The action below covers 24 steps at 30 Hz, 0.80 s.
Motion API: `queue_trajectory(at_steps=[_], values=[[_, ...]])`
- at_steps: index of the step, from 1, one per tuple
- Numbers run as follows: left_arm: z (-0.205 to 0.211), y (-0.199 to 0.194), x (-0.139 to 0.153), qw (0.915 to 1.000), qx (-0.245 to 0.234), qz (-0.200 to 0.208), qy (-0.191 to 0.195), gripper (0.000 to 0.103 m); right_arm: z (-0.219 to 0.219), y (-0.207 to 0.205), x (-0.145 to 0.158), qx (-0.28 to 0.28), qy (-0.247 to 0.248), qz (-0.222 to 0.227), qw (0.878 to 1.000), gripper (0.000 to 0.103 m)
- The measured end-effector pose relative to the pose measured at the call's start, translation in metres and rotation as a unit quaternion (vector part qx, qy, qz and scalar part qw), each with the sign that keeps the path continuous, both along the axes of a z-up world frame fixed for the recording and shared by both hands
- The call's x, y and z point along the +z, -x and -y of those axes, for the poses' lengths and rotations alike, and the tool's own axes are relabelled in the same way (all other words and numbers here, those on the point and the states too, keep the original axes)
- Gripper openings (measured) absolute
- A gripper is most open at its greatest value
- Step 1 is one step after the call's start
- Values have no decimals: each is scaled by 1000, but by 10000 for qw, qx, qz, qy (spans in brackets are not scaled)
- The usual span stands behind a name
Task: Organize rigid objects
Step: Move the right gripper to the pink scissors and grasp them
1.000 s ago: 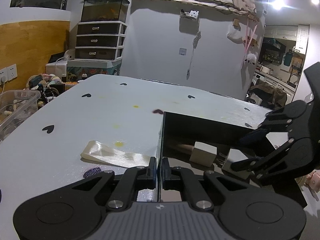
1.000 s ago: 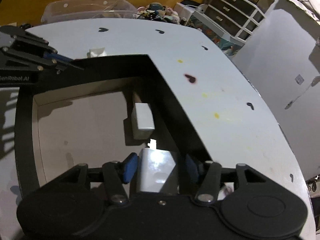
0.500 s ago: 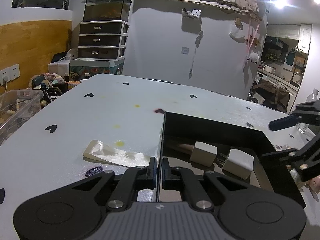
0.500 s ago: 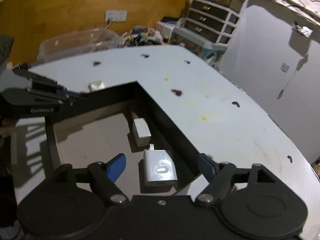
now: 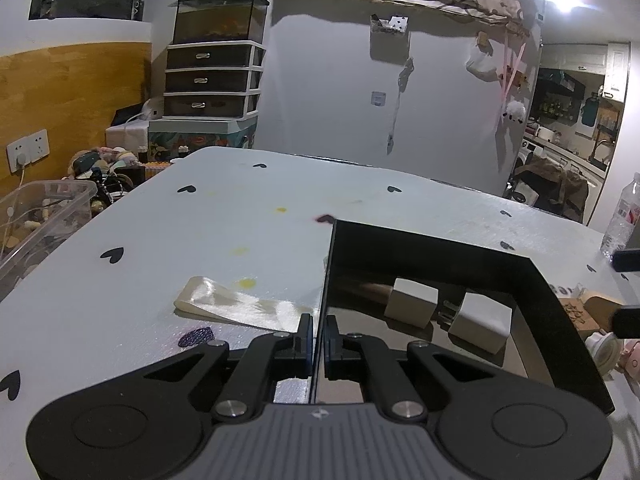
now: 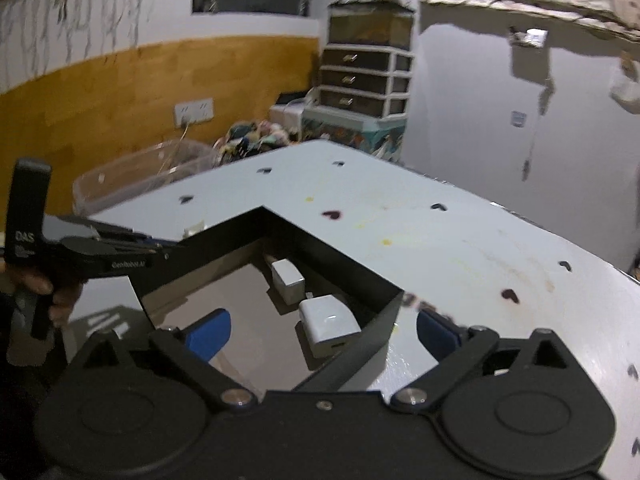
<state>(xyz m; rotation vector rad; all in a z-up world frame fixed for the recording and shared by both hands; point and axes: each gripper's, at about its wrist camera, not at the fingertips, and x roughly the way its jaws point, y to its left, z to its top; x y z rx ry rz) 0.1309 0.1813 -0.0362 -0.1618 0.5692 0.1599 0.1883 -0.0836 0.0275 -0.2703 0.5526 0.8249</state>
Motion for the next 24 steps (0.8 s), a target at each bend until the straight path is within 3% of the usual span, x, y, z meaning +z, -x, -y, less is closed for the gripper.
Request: queue_trajectory(at_steps=[10,24], values=[[4,2,0,10000,61,-8,-51,4,50,32,-6,-905,-779,136,9927,103],[7,4,-1,9999,110,14,-98,4,115,45,-63,-2612,-1055,-229,9592,102]])
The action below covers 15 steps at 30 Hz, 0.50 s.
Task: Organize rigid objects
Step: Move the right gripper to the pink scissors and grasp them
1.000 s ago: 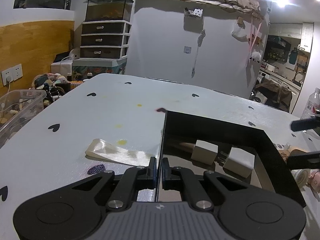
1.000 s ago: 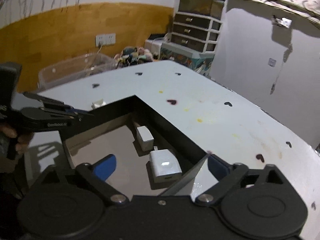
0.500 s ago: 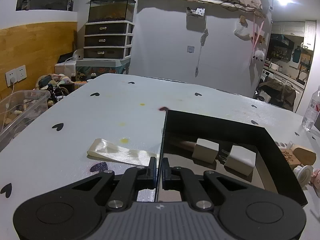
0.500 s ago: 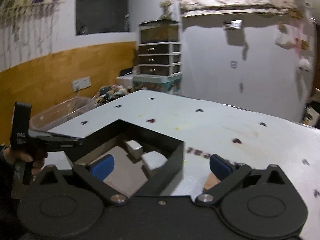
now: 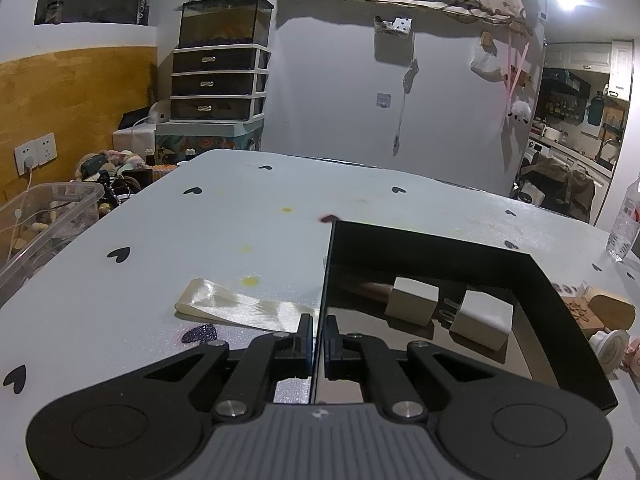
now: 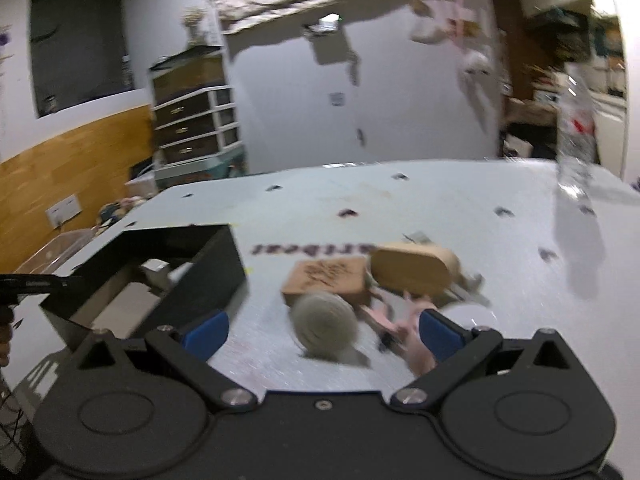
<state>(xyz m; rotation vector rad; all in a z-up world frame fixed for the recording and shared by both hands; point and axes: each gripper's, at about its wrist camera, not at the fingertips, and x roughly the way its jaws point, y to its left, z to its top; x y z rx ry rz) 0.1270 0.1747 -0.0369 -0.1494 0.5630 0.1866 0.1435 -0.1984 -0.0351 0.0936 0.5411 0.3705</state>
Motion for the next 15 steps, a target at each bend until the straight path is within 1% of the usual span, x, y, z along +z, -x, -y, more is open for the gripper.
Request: queue_trajectory(at_steps=[4,6,8,11,13,14,15], values=[[1,1,0,10000,7,4,-13,4,11,1,-10,-88,-321,-39,9994,88],[1,1,0,10000,6,4,-10,4,16,0,-12,-189,-404,-13,9990,85],[1,1,0,10000,9,7,-14,4,17,0,-12,-317,-366,14,9988,85],[0,1,0,10000,11,20,10,4,18,-1,-12,-470,-225,83,9986,75],[0,1,-1,10000,7,20,24,4,20,-6,-14,-621,-141,62,9980,63],[0,1,-1,10000,7,14,26,4,20,-9,-16,-716,-81,11,9974,60],[0,1,-1,10000,7,8,24,4,21,-13,-18,-807,-7,-30,9967,52]])
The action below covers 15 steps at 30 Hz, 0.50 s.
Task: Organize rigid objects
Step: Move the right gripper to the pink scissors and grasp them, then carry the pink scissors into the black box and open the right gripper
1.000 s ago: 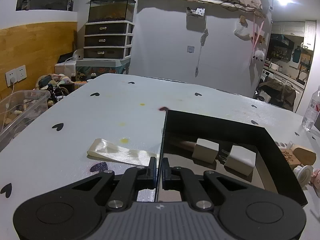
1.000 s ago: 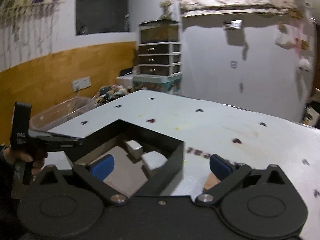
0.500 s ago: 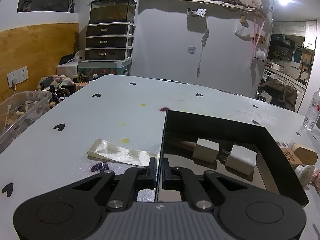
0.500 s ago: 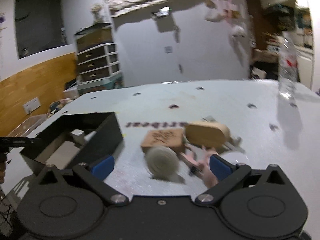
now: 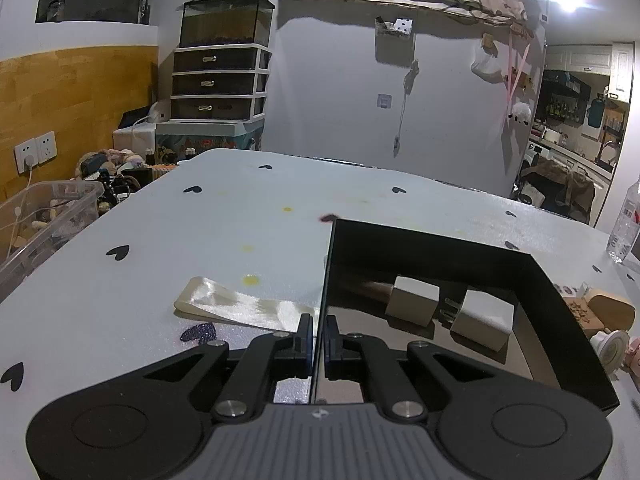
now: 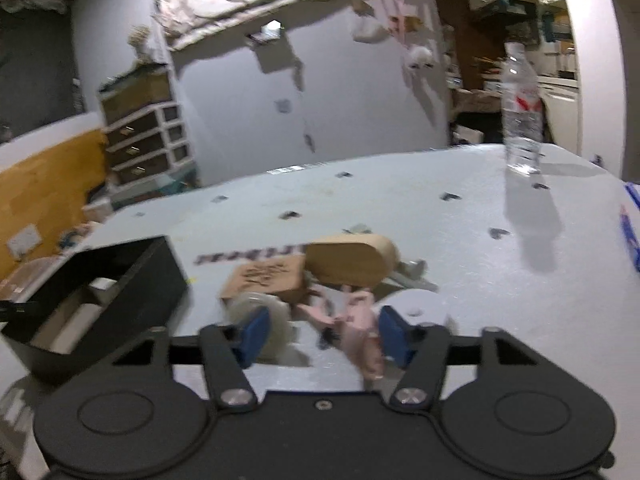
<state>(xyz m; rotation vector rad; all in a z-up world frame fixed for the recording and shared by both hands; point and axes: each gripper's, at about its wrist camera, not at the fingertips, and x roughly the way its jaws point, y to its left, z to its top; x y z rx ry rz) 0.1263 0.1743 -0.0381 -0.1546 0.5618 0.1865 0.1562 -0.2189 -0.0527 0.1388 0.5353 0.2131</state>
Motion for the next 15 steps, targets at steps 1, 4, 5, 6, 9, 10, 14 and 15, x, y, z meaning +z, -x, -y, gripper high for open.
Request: queue_trajectory(at_steps=[1,4,5,6,9,10,14,15], values=[[0,0,0,10000,-2,-7,-3,4,0,-3,-2,-73,82,-38,9999,45],[0,-2,-1,10000,-8,-25,1,4,0,-14,-9,-128,260,-133,9995,35],[0,-2,-1,10000,-7,-33,-1,4,0,-17,-11,-124,297,-151,9994,34],[0,-3,-1,10000,-5,-40,-2,4,-1,-20,-13,-106,316,-167,9993,31],[0,-4,-2,10000,3,-54,-7,4,-2,-23,-17,-79,339,-206,9992,18],[0,-5,-2,10000,3,-57,-6,4,-1,-22,-16,-74,318,-194,9993,17],[0,-6,-2,10000,8,-72,-12,4,5,-12,-6,-73,189,45,9998,15],[0,-7,-3,10000,13,-71,-13,4,7,-9,-1,-62,144,122,9998,15]])
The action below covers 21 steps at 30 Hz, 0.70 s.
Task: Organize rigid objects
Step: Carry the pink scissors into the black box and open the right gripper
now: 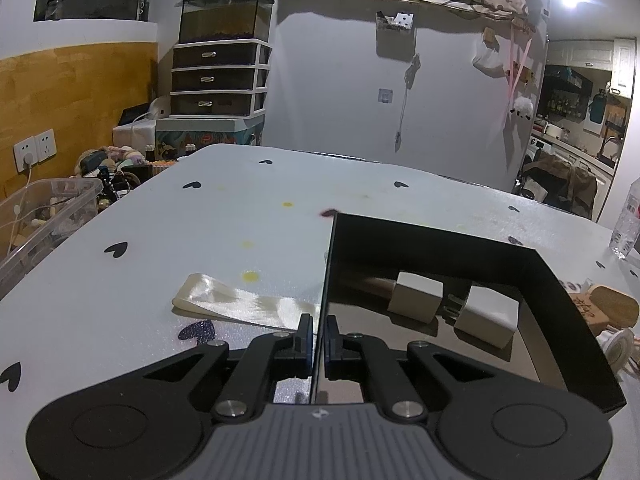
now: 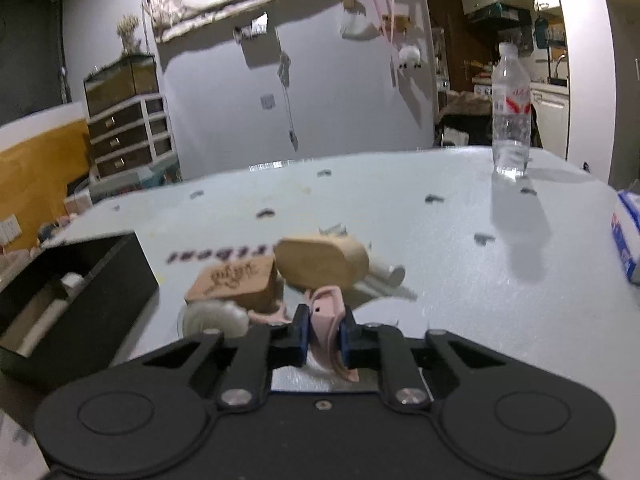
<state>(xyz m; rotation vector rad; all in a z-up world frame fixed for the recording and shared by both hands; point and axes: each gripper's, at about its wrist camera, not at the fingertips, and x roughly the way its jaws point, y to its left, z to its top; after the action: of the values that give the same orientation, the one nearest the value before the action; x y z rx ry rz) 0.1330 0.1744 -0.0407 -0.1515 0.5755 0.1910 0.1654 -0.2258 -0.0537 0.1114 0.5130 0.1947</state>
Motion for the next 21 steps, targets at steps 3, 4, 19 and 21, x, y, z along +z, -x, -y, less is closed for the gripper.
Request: queue_trajectory(at_steps=[3,4,19,21], values=[[0,0,0,10000,0,2,3,4,6,10,18,-1,-110,280,9995,15],[0,0,0,10000,1,4,5,4,8,13,23,7,-136,378,9992,15],[-1,1,0,10000,-54,35,39,4,-78,7,75,2110,-600,826,9721,15],[-2,1,0,10000,-73,44,47,4,-104,-1,72,2556,-501,636,9634,15]])
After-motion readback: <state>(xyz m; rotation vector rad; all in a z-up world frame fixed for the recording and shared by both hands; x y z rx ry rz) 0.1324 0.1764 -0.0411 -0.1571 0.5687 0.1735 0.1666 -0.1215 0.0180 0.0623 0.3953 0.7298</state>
